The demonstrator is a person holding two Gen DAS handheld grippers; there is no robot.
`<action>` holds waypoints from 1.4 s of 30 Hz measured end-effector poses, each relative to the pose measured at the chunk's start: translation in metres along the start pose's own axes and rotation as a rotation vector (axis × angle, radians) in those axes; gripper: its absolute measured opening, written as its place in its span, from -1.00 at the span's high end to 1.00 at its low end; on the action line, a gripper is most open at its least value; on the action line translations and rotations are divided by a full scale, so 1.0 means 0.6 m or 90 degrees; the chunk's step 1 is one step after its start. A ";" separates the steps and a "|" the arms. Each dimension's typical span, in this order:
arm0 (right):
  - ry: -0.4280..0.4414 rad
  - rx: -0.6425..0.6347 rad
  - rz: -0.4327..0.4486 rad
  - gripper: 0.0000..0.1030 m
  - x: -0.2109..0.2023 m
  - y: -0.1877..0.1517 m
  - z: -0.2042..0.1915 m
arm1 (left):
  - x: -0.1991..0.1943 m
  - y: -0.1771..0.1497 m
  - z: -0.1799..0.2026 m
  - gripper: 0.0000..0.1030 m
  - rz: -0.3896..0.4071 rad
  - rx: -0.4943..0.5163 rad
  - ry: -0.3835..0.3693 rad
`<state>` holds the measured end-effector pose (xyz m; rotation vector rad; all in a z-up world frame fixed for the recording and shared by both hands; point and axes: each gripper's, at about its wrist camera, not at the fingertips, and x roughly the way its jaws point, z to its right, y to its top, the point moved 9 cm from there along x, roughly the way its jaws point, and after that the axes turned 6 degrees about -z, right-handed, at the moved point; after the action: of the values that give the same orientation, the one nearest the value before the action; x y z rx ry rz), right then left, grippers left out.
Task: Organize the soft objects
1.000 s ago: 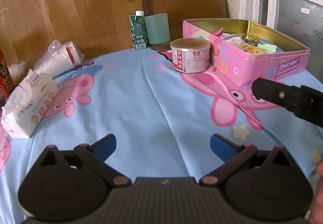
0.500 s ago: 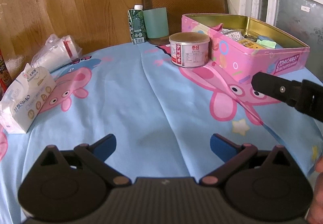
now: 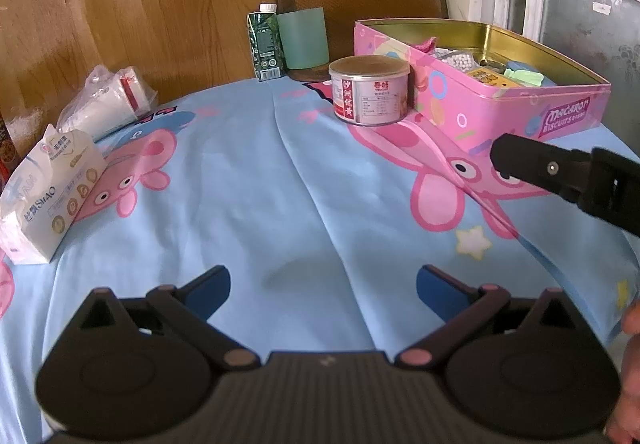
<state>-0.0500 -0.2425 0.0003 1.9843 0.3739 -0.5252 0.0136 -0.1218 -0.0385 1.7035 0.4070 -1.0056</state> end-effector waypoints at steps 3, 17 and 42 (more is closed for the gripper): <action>-0.001 0.002 0.001 -0.64 0.000 -0.001 -0.001 | 0.001 0.000 0.000 -1.00 -0.002 0.005 0.004; -0.002 0.002 0.001 -0.64 0.000 -0.001 -0.002 | 0.003 -0.001 0.000 -0.99 -0.004 0.010 0.010; -0.002 0.002 0.000 -0.64 0.001 -0.003 -0.002 | 0.006 -0.003 -0.004 -1.00 -0.013 0.012 0.015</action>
<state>-0.0504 -0.2405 -0.0009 1.9867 0.3722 -0.5292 0.0158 -0.1196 -0.0421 1.7319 0.4322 -1.0079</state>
